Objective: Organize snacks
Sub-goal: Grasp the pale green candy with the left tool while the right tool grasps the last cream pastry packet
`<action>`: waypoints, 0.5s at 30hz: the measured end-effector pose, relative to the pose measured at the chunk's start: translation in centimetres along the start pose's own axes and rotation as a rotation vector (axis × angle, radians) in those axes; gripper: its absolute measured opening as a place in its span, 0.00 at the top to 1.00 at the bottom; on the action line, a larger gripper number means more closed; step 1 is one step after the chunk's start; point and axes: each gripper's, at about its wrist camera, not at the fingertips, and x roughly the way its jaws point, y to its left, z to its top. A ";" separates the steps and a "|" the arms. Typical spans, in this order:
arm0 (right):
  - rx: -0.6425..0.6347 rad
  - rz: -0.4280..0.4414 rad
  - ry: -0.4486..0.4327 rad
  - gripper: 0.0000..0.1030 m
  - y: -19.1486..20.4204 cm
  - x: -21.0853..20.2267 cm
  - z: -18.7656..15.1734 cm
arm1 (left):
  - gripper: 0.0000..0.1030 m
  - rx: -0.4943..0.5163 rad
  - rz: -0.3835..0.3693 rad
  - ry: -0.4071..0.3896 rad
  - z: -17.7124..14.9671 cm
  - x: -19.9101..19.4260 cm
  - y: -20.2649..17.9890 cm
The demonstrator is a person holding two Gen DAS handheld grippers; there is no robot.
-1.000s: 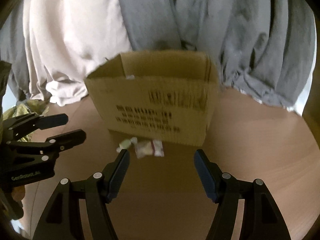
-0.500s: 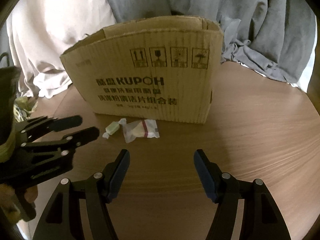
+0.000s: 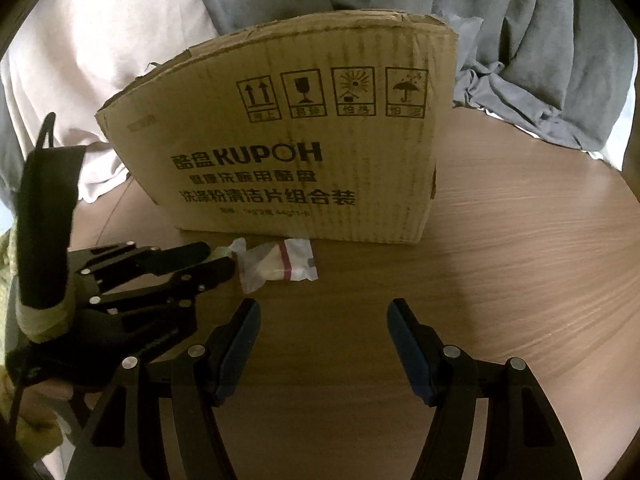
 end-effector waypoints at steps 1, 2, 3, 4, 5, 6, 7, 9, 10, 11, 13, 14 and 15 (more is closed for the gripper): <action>0.001 0.001 0.000 0.35 0.0 0.0 0.1 | 0.81 -0.002 -0.003 -0.002 0.0 0.0 0.0; 0.001 0.004 -0.001 0.35 0.0 0.1 0.1 | 0.81 -0.003 -0.006 -0.003 -0.1 0.0 0.1; 0.002 0.008 -0.002 0.35 0.1 0.2 0.2 | 0.81 -0.006 -0.009 -0.004 -0.2 -0.1 0.2; 0.004 0.013 -0.003 0.35 0.1 0.2 0.2 | 0.81 -0.008 -0.009 -0.004 -0.2 -0.1 0.3; 0.005 0.018 -0.003 0.35 0.2 0.3 0.3 | 0.81 -0.013 -0.008 -0.006 -0.3 -0.2 0.4; 0.006 0.026 -0.003 0.35 0.2 0.3 0.4 | 0.81 -0.019 -0.007 -0.011 -0.5 -0.5 0.8; 0.006 0.030 -0.005 0.35 0.3 0.4 0.5 | 0.81 -0.024 -0.004 -0.016 -0.6 -0.7 0.9; 0.006 0.044 -0.006 0.35 0.4 0.6 0.7 | 0.81 -0.041 0.006 -0.025 -0.9 -1.4 1.4; 0.008 0.053 -0.007 0.35 0.4 0.7 0.8 | 0.81 -0.046 0.011 -0.030 -1.0 -1.7 1.4; 0.011 0.060 -0.008 0.35 0.5 0.8 0.9 | 0.81 -0.049 0.019 -0.035 -1.3 -2.4 1.9; 0.019 0.083 -0.015 0.35 0.6 1.1 1.1 | 0.81 -0.047 0.040 -0.051 -1.9 -3.4 2.1; 0.023 0.090 -0.020 0.35 0.6 1.3 1.3 | 0.81 -0.047 0.049 -0.054 -2.1 -3.7 2.2; 0.022 0.098 -0.027 0.35 0.7 1.5 1.4 | 0.81 -0.049 0.051 -0.057 -2.3 -4.0 2.1</action>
